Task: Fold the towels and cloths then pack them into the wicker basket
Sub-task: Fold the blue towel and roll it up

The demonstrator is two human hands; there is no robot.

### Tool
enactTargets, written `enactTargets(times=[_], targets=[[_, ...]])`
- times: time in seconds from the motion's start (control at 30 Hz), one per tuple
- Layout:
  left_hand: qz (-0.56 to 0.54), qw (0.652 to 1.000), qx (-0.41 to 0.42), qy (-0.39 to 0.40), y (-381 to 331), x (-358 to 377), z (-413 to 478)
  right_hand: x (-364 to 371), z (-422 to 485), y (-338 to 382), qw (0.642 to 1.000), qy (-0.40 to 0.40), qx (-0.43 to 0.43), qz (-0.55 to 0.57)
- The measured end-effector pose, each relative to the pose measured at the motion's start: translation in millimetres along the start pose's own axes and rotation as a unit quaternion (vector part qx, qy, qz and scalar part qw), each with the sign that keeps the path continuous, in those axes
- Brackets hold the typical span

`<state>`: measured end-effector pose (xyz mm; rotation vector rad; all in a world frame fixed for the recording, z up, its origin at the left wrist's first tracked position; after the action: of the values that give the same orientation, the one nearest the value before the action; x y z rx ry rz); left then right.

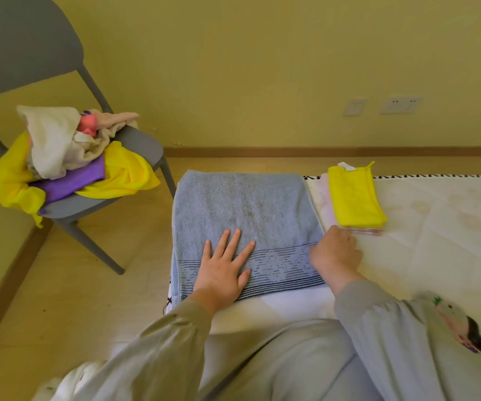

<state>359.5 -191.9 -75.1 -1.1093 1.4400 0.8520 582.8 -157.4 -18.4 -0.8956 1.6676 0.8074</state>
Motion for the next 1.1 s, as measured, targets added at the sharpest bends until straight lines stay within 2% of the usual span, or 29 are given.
enactTargets(times=[0.1,0.23,0.47,0.67,0.83,0.9,0.97,1.03,1.1], targets=[[0.011,1.0,0.017,0.01,2,-1,-3,5,0,-14,0.995,0.031,0.061,0.073],[0.016,0.999,0.023,0.024,5,-3,-4,-1,-2,-22,0.992,0.017,0.039,0.116],[0.032,0.998,0.028,0.054,8,-5,-2,3,-7,-24,0.995,0.045,0.057,0.074],[0.05,0.994,0.024,0.091,8,-7,1,10,3,-17,0.971,0.066,0.061,0.22],[0.023,0.992,0.029,0.118,9,-14,3,-3,1,6,0.948,0.037,0.0,0.315],[-0.033,0.991,0.013,0.127,9,-22,2,-11,0,24,0.935,0.057,-0.033,0.348],[-0.137,0.981,-0.015,0.136,10,-33,2,-22,-3,40,0.911,0.092,-0.05,0.4],[-0.279,0.949,-0.046,0.137,10,-51,2,-41,-5,55,0.868,0.136,-0.064,0.474],[-0.384,0.91,-0.072,0.136,11,-71,3,-68,-12,68,0.843,0.163,-0.109,0.5]])
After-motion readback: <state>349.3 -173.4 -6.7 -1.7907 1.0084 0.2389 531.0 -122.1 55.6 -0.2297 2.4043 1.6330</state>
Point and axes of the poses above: each hand's wrist, its own z-axis towards the middle knuckle, its own x-axis out of the palm, y = z × x, the point moved 1 cm from there along z, towards the middle knuckle, and after that the axes turned 2 degrees about -x, right-handed, at the moved point
